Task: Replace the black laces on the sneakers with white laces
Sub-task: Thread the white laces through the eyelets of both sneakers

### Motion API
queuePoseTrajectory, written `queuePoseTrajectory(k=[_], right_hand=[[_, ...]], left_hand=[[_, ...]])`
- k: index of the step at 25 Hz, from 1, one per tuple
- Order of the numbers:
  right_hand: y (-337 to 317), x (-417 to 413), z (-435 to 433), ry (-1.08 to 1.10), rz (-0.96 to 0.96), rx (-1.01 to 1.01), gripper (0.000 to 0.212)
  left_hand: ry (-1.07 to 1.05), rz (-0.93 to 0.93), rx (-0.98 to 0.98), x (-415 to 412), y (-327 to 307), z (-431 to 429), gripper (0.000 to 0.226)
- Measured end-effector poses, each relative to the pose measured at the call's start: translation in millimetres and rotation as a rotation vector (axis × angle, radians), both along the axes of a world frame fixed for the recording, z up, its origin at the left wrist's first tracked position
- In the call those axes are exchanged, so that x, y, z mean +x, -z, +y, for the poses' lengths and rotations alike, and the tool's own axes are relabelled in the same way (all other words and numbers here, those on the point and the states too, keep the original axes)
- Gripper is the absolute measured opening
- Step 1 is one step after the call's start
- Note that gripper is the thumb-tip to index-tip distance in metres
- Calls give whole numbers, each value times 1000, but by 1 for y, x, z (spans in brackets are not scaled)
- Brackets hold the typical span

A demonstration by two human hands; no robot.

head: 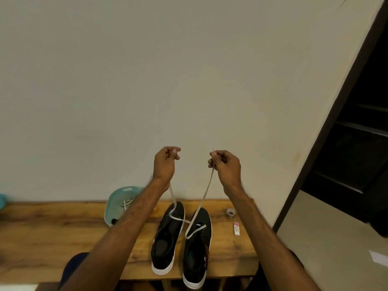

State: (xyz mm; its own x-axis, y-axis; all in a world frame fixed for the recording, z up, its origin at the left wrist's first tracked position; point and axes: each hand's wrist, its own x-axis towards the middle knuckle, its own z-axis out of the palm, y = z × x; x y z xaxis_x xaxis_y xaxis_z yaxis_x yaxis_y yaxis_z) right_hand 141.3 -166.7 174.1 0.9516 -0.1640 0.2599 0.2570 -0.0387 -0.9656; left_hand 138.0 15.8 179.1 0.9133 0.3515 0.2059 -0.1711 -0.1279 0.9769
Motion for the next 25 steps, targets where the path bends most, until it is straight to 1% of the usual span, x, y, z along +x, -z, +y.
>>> queuePoseTrajectory(k=[2,4,5,8,11,14,18,23,25], right_hand=[[49,4,-10,22,106,-30,10],[99,10,-14,29,209,-73,10],[122,11,-15,18,257,-103,11],[191,15,-18,-53,413,-211,14],[244,10,-26,-130,533,-255,11],[266,13,-22,-164,627,-232,12],[274,17,-14,-167,663,-244,12],[274,19,-14,-155,700,-225,13],[276,20,-14,-161,704,-219,13]], left_hand=[[50,169,219,11,56,3,22],[117,351,523,20,115,-1,25],[151,418,658,20,142,-5,23],[228,531,939,19,209,-22,18],[286,586,1111,20,246,-32,20],[289,615,1142,27,263,-32,33],[282,607,1174,32,270,-33,31],[249,670,1016,25,275,-30,17],[239,695,914,25,277,-25,12]])
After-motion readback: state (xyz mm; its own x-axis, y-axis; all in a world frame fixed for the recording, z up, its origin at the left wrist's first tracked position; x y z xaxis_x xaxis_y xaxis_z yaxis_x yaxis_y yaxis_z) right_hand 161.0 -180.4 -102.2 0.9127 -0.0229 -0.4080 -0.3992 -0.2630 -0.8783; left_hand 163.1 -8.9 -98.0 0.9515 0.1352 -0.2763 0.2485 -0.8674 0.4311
